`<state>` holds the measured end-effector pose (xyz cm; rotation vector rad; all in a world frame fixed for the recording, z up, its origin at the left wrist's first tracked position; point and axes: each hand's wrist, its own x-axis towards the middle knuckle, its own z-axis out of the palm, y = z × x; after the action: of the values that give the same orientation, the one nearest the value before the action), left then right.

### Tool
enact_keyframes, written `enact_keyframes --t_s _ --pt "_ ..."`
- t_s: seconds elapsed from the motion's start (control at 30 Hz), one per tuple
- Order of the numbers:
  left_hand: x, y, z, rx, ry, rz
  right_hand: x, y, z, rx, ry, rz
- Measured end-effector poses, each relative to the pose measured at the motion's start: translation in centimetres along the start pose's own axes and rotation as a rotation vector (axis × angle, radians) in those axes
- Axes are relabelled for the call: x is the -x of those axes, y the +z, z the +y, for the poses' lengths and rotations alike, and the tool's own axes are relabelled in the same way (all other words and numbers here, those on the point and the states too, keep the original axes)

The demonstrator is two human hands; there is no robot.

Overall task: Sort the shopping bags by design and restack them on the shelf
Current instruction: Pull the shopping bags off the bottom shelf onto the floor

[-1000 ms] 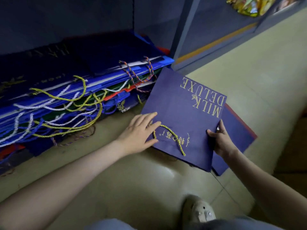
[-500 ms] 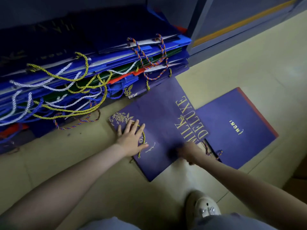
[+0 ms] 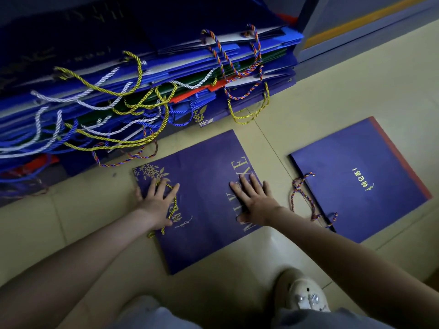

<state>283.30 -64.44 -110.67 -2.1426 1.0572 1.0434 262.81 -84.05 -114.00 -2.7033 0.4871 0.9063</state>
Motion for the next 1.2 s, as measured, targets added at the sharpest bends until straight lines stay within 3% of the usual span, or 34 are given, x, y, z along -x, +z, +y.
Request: enact_keyframes --t_s 0.1,0.17,0.23,0.3,0.33,0.4,0.47,0.57,0.67,0.73,0.8,1.0,1.07,1.2 --pt "1.6 -0.8 -0.7 0.029 0.078 0.094 -0.2 -2.1 -0.2 0.061 -0.016 0.048" --pt "3.1 -2.4 -0.8 0.123 0.165 0.292 -0.5 -4.8 -0.4 0.030 -0.047 0.173" --pt "4.7 -4.7 -1.3 0.233 0.303 0.679 -1.2 -8.4 -0.9 -0.002 -0.102 0.444" --pt "5.7 -7.2 -2.4 0.156 0.442 1.177 -1.9 -12.5 -2.0 -0.020 -0.154 0.751" --pt "6.0 -8.6 -3.2 0.084 0.458 1.386 -2.3 -14.6 -2.5 -0.027 -0.181 0.875" --pt "6.6 -11.3 -5.3 -0.036 0.350 1.619 -3.1 -18.6 -4.0 -0.002 -0.242 1.062" --pt "6.9 -13.6 -7.4 -0.104 0.101 1.615 -3.6 -22.0 -5.7 0.026 -0.263 1.177" --pt "7.2 -15.9 -10.2 -0.065 -0.198 1.297 -4.5 -25.1 -8.2 0.065 -0.252 1.152" --pt "6.3 -16.2 -11.7 0.006 -0.296 1.004 -5.6 -26.2 -9.8 0.094 -0.243 0.972" --pt "5.9 -16.0 -11.8 -0.008 -0.296 0.941 -6.1 -26.1 -10.3 0.086 -0.234 0.841" --pt "6.2 -16.1 -11.7 -0.037 -0.305 0.989 -6.4 -25.9 -10.5 0.070 -0.199 0.709" --pt "8.0 -15.5 -12.7 -0.179 -0.232 1.083 -5.9 -25.8 -9.6 0.134 -0.152 0.658" --pt "8.3 -14.9 -13.5 -0.203 -0.180 1.191 -5.8 -26.4 -9.1 0.121 -0.142 0.604" --pt "9.6 -14.0 -14.7 -0.178 -0.021 1.243 -6.0 -27.6 -8.4 0.009 -0.169 0.440"
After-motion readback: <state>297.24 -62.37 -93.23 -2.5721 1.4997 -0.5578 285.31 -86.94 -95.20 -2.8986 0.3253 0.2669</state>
